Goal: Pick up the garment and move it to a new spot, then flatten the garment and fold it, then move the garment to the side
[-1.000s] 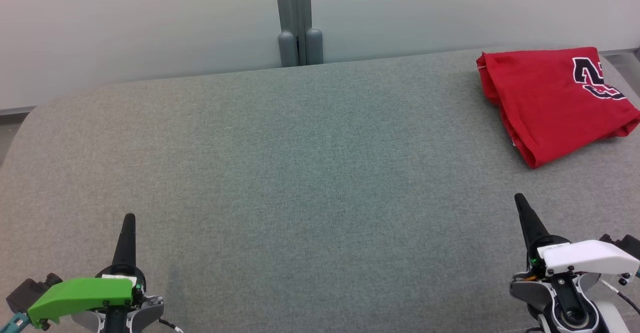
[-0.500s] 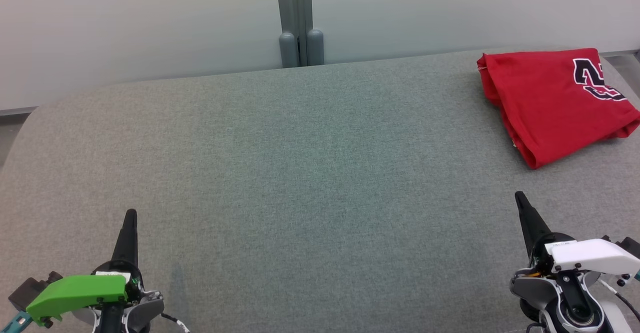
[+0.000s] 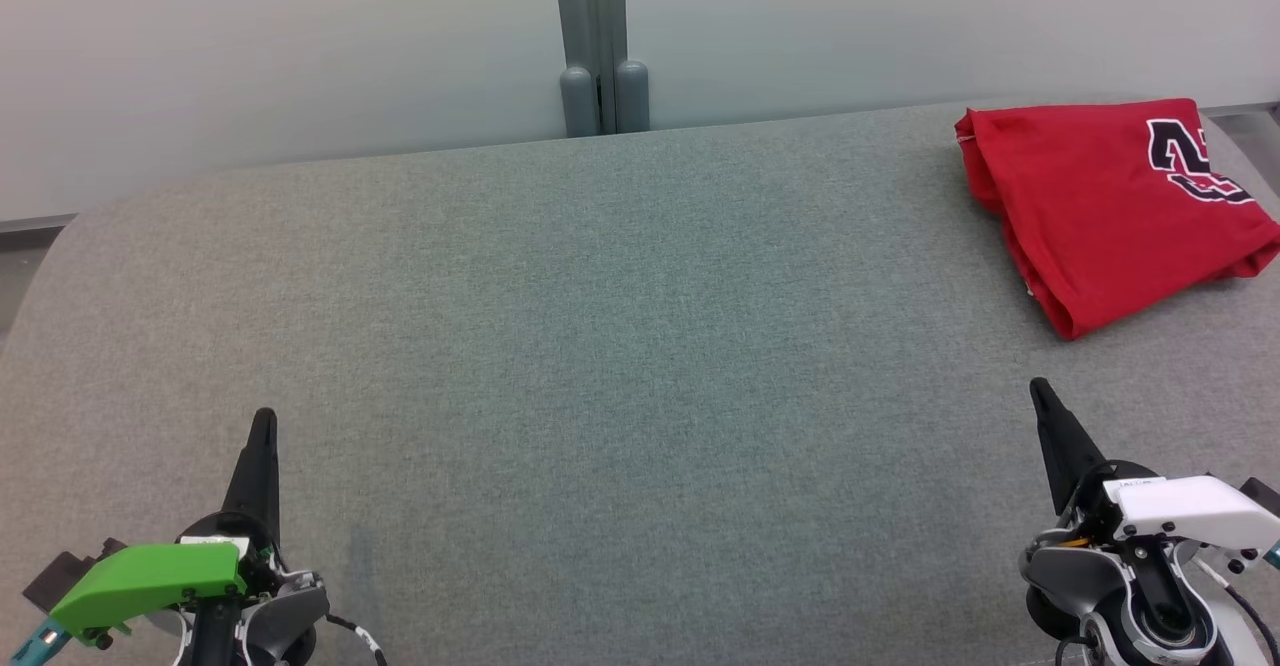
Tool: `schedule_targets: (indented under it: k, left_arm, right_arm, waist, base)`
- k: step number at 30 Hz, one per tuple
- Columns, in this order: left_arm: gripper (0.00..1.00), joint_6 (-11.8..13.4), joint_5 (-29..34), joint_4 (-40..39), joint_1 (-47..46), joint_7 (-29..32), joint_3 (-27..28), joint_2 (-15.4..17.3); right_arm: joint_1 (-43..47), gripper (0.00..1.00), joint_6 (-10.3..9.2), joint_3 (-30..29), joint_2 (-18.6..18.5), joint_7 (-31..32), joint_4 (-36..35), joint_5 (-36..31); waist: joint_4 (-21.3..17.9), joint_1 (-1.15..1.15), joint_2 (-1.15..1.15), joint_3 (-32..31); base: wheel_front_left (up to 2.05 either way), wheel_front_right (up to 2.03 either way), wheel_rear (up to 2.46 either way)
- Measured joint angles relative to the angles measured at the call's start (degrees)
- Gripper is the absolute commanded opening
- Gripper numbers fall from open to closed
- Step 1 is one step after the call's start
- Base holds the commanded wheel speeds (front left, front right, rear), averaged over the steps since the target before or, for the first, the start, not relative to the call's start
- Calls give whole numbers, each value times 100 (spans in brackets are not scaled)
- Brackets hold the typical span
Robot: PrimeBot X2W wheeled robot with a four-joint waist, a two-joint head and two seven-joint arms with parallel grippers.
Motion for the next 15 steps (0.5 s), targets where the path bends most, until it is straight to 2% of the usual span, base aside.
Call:
schedule_targets:
  k: [5, 15]
  left_arm:
    - [0, 0, -203, 1, -38, 51, 2, -2]
    - [0, 0, -216, 1, -40, 54, 3, -3]
  right_arm:
    - [-23, 0, 0, -32, 14, 54, 9, 171]
    - [-35, 0, 0, -47, 29, 69, 10, 193]
  waist:
    - [4, 0, 0, -6]
    - [4, 0, 0, -6]
  base:
    - [0, 0, 0]
    - [0, 0, 0]
